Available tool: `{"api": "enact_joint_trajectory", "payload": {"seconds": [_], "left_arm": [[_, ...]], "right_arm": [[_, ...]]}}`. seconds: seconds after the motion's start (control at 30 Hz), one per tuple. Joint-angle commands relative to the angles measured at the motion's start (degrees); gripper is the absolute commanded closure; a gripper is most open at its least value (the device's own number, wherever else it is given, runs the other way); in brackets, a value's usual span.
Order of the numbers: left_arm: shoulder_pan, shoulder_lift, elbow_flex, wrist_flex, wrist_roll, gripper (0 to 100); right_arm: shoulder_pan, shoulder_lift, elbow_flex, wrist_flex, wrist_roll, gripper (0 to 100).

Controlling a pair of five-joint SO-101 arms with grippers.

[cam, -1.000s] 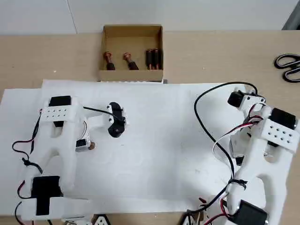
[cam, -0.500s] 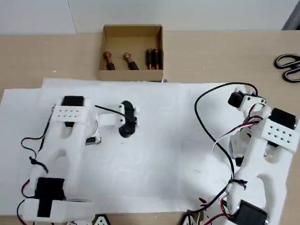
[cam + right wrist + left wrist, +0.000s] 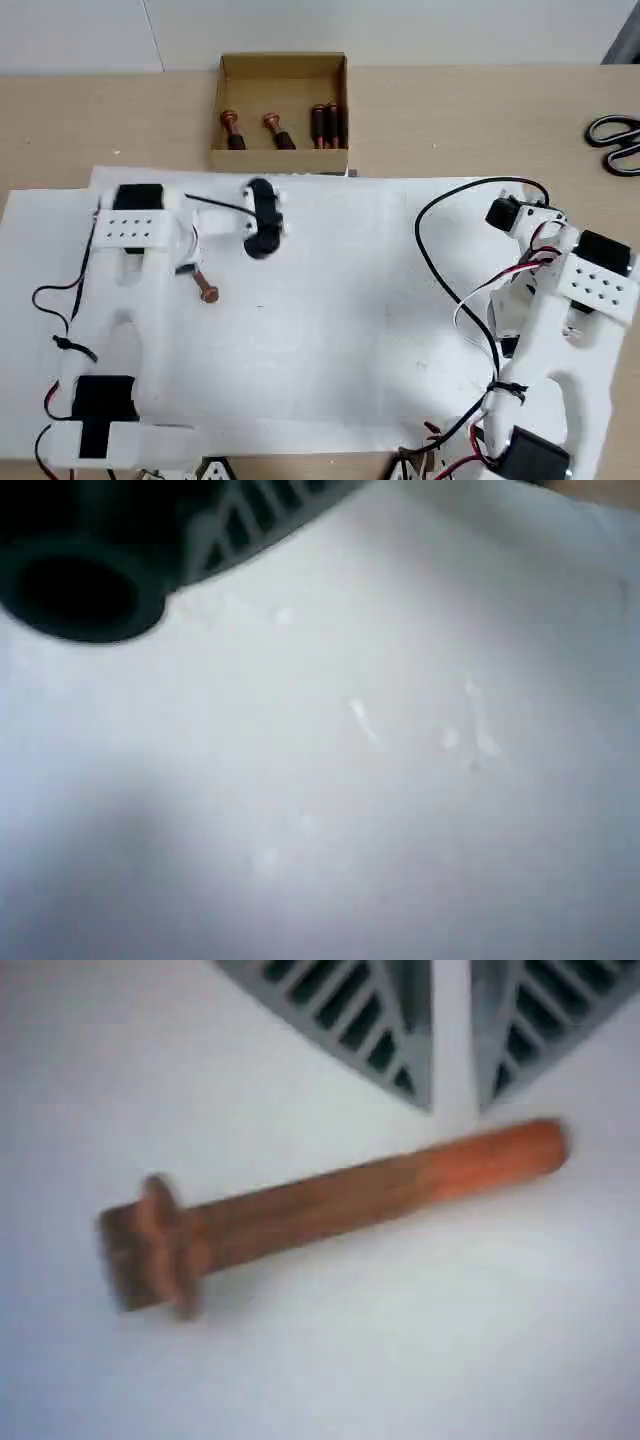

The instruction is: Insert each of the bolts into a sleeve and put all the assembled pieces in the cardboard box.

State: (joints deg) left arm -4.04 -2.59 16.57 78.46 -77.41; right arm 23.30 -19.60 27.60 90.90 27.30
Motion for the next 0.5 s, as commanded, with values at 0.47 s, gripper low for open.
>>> {"api": "enact_joint_trajectory", "payload": {"seconds": [0.47], "left_arm": [[-3.87, -0.35, -2.33, -6.42, -7.74, 87]], "right_arm": [[0.40, -2.15, -0.35, 0.22, -0.18, 98.8]]}}
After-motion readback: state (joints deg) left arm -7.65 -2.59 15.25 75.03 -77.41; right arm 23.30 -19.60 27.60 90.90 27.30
